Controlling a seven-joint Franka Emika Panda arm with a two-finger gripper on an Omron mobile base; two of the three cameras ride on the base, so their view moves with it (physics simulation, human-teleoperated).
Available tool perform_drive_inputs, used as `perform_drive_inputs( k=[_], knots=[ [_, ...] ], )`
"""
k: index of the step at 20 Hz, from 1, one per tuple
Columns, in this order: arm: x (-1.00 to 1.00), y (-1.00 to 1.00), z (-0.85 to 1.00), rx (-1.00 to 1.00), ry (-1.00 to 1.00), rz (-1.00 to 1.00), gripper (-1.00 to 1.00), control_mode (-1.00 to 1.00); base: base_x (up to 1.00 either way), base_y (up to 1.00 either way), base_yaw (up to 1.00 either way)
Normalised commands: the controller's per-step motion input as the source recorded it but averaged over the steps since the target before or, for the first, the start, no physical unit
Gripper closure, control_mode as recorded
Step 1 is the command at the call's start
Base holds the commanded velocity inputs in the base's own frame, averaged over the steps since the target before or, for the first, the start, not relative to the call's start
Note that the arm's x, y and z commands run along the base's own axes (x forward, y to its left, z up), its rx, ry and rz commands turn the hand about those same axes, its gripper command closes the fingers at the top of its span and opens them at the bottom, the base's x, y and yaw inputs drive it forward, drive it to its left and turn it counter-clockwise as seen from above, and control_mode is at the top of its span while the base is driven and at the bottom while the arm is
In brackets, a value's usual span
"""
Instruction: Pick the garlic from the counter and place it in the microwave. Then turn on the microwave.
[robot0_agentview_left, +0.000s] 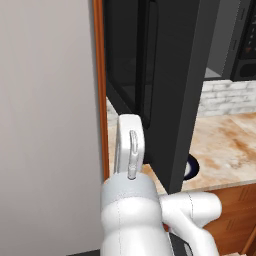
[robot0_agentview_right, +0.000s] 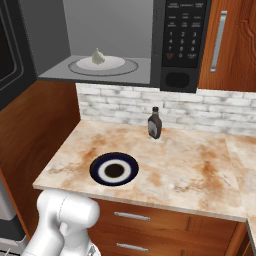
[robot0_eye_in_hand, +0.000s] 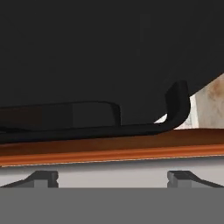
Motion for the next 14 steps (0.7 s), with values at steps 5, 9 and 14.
perform_drive_inputs(
  k=[5, 9, 14],
  knots=[
    [0.23, 0.05, -0.02, 0.0, 0.0, -0.01, -1.0, -1.0, 0.0, 0.0, 0.0],
    [0.25, 0.05, -0.03, 0.0, 0.0, -0.02, -1.0, -1.0, 0.0, 0.0, 0.0],
    [0.23, 0.07, -0.05, 0.0, 0.0, -0.01, -1.0, -1.0, 0.0, 0.0, 0.0]
  ],
)
